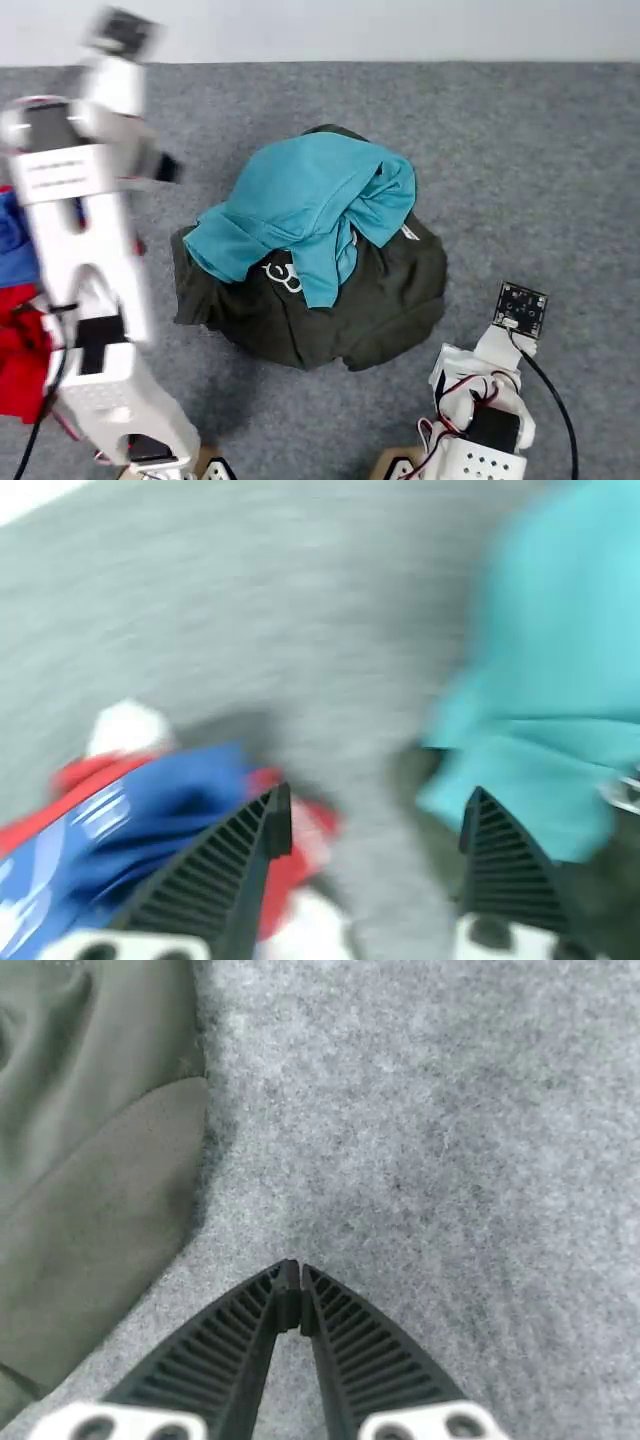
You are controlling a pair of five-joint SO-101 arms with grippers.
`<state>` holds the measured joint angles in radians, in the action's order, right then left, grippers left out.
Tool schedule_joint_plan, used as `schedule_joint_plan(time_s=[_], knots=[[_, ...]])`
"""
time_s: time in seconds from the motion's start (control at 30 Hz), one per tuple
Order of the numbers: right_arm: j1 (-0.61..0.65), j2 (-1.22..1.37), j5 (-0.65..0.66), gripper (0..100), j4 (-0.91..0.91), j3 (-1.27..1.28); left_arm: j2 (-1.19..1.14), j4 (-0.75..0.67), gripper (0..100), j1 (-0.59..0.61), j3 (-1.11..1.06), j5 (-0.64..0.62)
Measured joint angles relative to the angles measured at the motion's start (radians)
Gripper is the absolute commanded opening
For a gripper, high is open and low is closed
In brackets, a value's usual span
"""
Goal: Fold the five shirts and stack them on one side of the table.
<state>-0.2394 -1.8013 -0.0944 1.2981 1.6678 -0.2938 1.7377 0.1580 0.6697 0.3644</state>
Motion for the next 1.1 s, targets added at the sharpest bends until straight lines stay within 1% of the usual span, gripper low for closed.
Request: schedule_joint_plan(time_s=[0.1, 0.23, 0.33, 0.43, 0.57, 0.67, 0.73, 0.83, 0.87, 0.97, 1.1], knots=[[0.0, 0.0, 0.0, 1.3, 0.0, 0.0, 0.0, -0.031, 27, -0.16, -0.114, 0.0], [0.0, 0.0, 0.0, 1.3, 0.0, 0.0, 0.0, -0.184, 27, -0.311, -0.276, 0.0], [0.0, 0.0, 0.0, 1.3, 0.0, 0.0, 0.0, -0.325, 27, -0.377, -0.393, 0.0], [0.0, 0.0, 0.0, 1.3, 0.0, 0.0, -0.018, -0.446, 25, -0.417, -0.47, 0.0], [0.0, 0.0, 0.0, 1.3, 0.0, 0.0, -0.12, -0.532, 24, -0.422, -0.479, -0.014], [0.0, 0.0, 0.0, 1.3, 0.0, 0.0, -0.207, -0.546, 21, -0.423, -0.474, -0.02], [0.0, 0.0, 0.0, 1.3, 0.0, 0.0, -0.259, -0.549, 15, -0.425, -0.45, -0.021], [0.0, 0.0, 0.0, 1.3, 0.0, 0.0, -0.324, -0.549, 2, -0.425, -0.394, -0.021], [0.0, 0.0, 0.0, 1.3, 0.0, 0.0, -0.333, -0.546, 0, -0.425, -0.373, -0.021], [0.0, 0.0, 0.0, 1.3, 0.0, 0.0, -0.338, -0.5, 0, -0.427, -0.292, -0.021], [0.0, 0.0, 0.0, 1.3, 0.0, 0.0, -0.338, -0.339, 0, -0.414, -0.103, -0.021]])
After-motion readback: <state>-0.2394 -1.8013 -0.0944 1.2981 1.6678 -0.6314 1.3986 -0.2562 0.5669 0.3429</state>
